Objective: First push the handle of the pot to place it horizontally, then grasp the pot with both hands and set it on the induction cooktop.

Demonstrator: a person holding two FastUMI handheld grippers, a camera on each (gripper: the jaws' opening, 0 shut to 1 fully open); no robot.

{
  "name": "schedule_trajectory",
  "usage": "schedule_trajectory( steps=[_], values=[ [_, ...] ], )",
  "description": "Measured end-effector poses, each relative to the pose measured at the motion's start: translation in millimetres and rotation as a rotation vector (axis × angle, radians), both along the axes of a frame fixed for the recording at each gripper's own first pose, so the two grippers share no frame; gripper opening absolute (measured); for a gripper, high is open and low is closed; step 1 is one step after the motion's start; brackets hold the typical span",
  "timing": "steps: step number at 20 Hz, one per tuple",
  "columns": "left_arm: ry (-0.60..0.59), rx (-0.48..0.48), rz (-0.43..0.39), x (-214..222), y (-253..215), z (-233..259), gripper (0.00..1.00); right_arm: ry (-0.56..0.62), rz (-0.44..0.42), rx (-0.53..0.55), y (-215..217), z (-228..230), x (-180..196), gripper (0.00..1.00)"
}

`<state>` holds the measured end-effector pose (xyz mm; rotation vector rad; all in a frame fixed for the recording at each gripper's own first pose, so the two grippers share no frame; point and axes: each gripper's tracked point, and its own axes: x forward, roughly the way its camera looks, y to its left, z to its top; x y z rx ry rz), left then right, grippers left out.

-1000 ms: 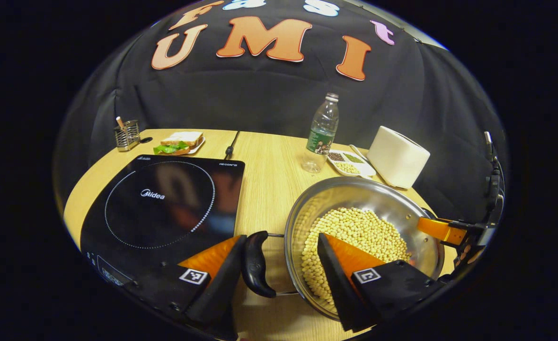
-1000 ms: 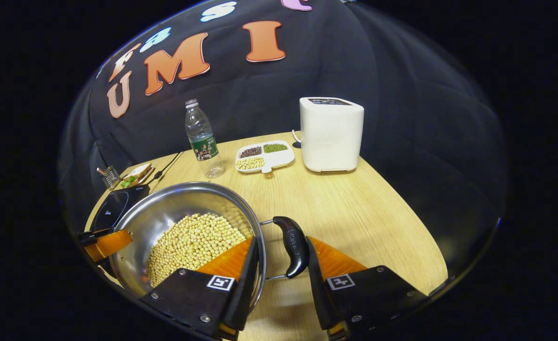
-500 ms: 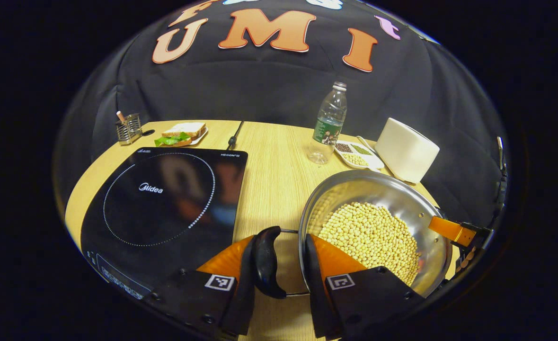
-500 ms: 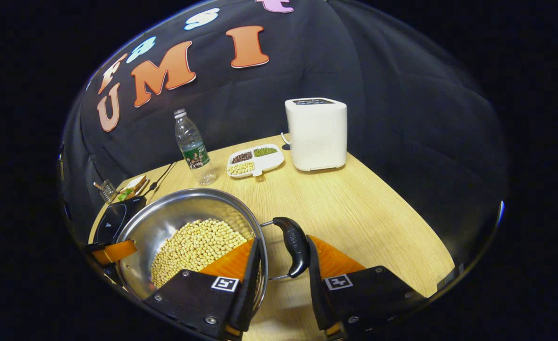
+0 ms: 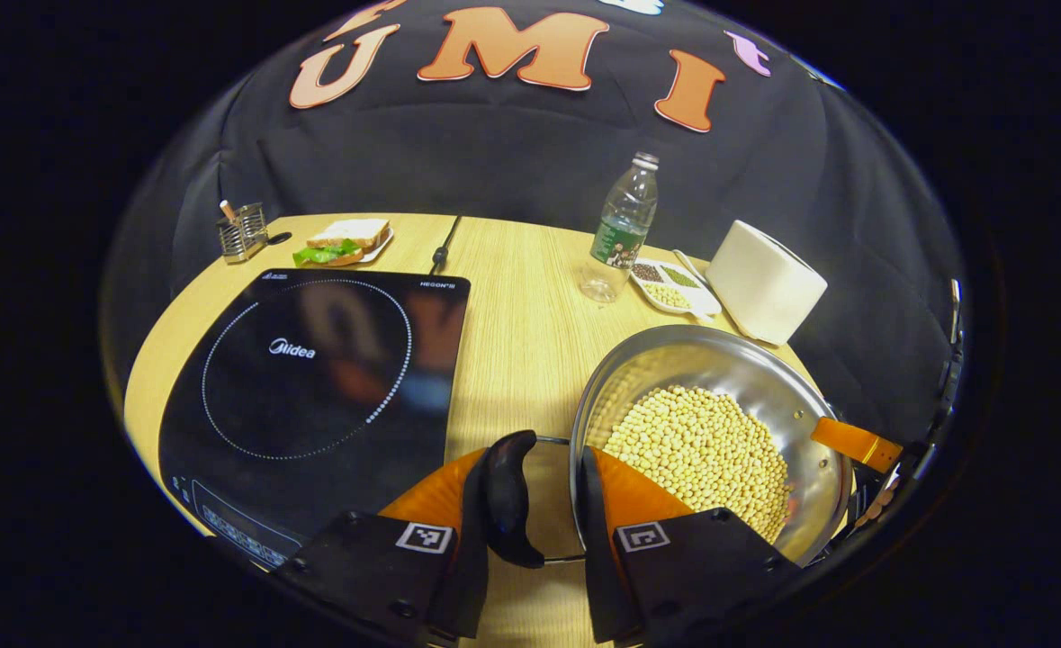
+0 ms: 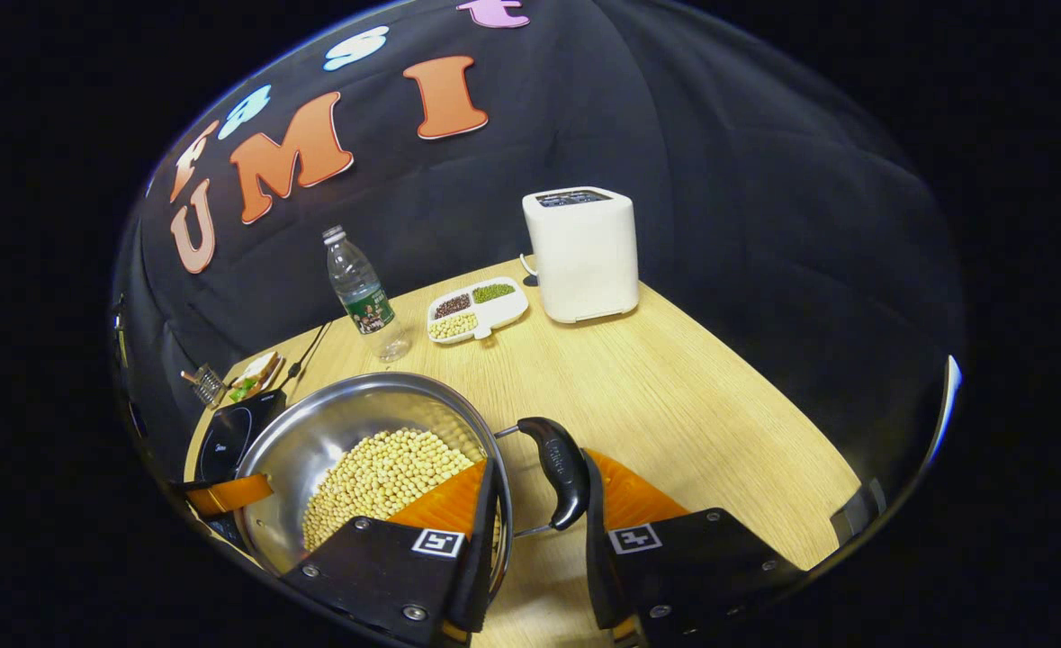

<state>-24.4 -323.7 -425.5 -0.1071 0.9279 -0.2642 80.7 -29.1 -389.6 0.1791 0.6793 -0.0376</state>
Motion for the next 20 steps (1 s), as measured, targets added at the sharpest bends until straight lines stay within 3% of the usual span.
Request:
schedule_trajectory(
  steps=[4,8,9,11,16,17,20],
  values=[
    [-0.036,-0.015,-0.001,6.2,8.5,27.9,0.49,-0.047,-0.004,0.005,7.4,29.8,-2.5,0.44],
    [-0.075,-0.013,-0.006,16.0,24.8,56.6,0.55,-0.083,0.008,0.004,23.9,57.8,-2.7,0.44],
    [-0.084,-0.011,-0.006,19.3,30.0,63.8,0.49,-0.09,0.011,0.006,29.0,63.7,-2.5,0.44],
    [-0.105,-0.012,-0.003,25.9,40.8,77.0,0.52,-0.108,0.017,0.013,41.0,76.3,-1.9,0.44],
    [-0.145,-0.012,0.016,39.4,74.7,106.1,0.48,-0.14,0.033,0.029,74.1,102.4,-2.7,0.44],
    [-0.149,-0.011,0.021,41.2,82.5,111.1,0.55,-0.144,0.037,0.032,81.4,106.9,-2.9,0.44],
    [-0.167,-0.013,0.043,50.1,110.8,122.7,0.54,-0.162,0.06,0.035,108.7,119.9,-1.1,0.44]
  ],
)
